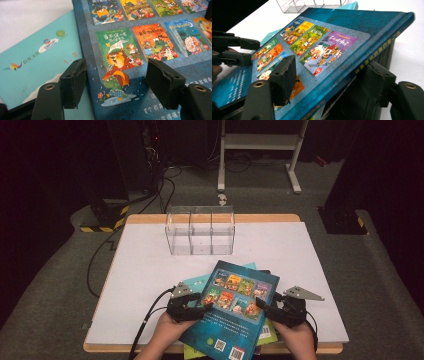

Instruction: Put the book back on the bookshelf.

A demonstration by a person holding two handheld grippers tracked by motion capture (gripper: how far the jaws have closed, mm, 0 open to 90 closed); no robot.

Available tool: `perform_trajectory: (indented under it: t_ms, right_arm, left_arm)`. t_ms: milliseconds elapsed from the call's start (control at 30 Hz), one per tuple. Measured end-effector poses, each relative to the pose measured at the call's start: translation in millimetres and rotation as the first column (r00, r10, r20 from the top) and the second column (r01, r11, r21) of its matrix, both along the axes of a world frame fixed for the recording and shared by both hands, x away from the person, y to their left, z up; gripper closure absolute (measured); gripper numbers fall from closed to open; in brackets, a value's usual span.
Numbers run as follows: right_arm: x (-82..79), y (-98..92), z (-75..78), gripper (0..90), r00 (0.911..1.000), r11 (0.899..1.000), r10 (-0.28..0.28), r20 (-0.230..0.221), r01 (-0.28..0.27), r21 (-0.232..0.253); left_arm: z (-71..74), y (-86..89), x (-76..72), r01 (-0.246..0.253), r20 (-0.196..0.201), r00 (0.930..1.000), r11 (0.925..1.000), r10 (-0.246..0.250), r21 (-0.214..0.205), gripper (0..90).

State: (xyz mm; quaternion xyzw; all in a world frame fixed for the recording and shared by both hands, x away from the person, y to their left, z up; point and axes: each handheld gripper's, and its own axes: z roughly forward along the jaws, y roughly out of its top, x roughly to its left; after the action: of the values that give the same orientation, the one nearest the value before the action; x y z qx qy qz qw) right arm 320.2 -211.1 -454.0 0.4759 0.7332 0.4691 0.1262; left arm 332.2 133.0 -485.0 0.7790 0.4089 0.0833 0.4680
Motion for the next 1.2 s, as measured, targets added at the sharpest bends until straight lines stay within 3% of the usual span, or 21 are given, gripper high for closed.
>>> perform_trajectory:
  t_ms: [133, 333, 367, 533, 600, 667, 700, 833, 867, 933, 967, 1067, 1133, 1200]
  right_arm:
    - [12.8, -2.2, 2.2, 38.4, 0.9996, 1.0, 0.017, -0.024, -0.016, 0.016]
    - [32.5, 2.2, 6.0, 38.5, 0.9992, 1.0, 0.024, -0.031, -0.025, -0.018]
    - [37.8, 3.3, 8.2, 37.1, 0.9998, 0.999, 0.008, -0.02, -0.009, -0.042]
    - [24.1, 1.9, 7.0, 29.0, 0.9991, 0.999, 0.014, -0.039, -0.016, -0.041]
    - [14.1, -1.2, 3.7, 29.0, 0.9986, 1.0, 0.01, -0.053, -0.011, -0.006]
    - [10.7, -1.8, 2.6, 29.4, 0.9987, 1.0, 0.011, -0.05, -0.011, 0.0]
    - [6.3, -0.7, 3.3, 34.8, 0.999, 1.0, 0.014, -0.043, -0.014, 0.004]
    - [15.6, -6.2, 5.7, 38.7, 0.999, 1.0, -0.024, -0.039, 0.024, 0.017]
    - [20.4, -8.4, 6.1, 39.5, 0.9989, 0.999, -0.034, -0.032, 0.035, 0.015]
    - [27.2, -11.2, 8.5, 40.4, 0.998, 0.998, -0.062, -0.016, 0.061, -0.004]
    - [26.1, -13.1, 11.4, 32.1, 0.9978, 0.998, -0.055, -0.037, 0.055, -0.008]
    - [15.5, -10.6, 6.6, 27.0, 0.9969, 1.0, -0.006, -0.078, 0.007, 0.016]
    - [8.4, -7.0, 2.1, 27.1, 0.9959, 1.0, 0.011, -0.09, -0.009, 0.026]
    - [4.3, -4.4, 1.6, 36.5, 0.9971, 0.999, 0.024, -0.072, -0.021, 0.038]
  left_arm:
    - [-0.6, 5.6, -2.3, 0.021, 0.036, 0.9991, 0.9996, -0.021, 0.017, 35.4]
    - [-4.5, 16.5, -14.3, 0.018, 0.028, 0.9995, 0.9998, -0.018, -0.002, 40.1]
    - [-6.1, 17.6, -14.8, 0.015, 0.024, 0.9996, 0.9998, -0.014, -0.015, 40.3]
    - [-7.0, 15.3, -14.6, -0.004, 0.018, 0.9998, 0.9994, 0.005, -0.034, 41.6]
    - [-6.5, 12.1, -13.0, -0.006, 0.02, 0.9998, 0.999, 0.007, -0.044, 44.3]
    - [-6.0, 9.0, -11.9, 0.0, 0.025, 0.9997, 0.9989, 0.001, -0.048, 45.5]
    - [-5.3, 3.1, -9.5, 0.013, 0.034, 0.9993, 0.9986, -0.011, -0.052, 45.6]
    - [-6.3, 1.7, -6.3, 0.025, 0.038, 0.999, 0.9968, -0.022, -0.076, 46.8]
    - [-6.4, 3.0, -5.7, 0.024, 0.023, 0.9995, 0.9963, -0.022, -0.082, 46.8]
    - [-5.7, 7.3, -10.7, -0.003, 0.009, 1.0, 0.9984, 0.003, -0.057, 40.3]
    - [-6.9, 12.6, -16.7, -0.018, 0.0, 0.9998, 0.998, 0.018, -0.061, 39.1]
    - [-10.4, 13.1, -20.7, 0.014, -0.014, 0.9998, 0.9938, -0.015, -0.11, 43.4]
    - [-9.3, 5.7, -20.0, 0.013, 0.006, 0.9999, 0.9944, -0.012, -0.105, 46.3]
    - [-6.8, 0.5, -15.1, 0.005, 0.01, 0.9999, 0.9959, -0.004, -0.091, 45.7]
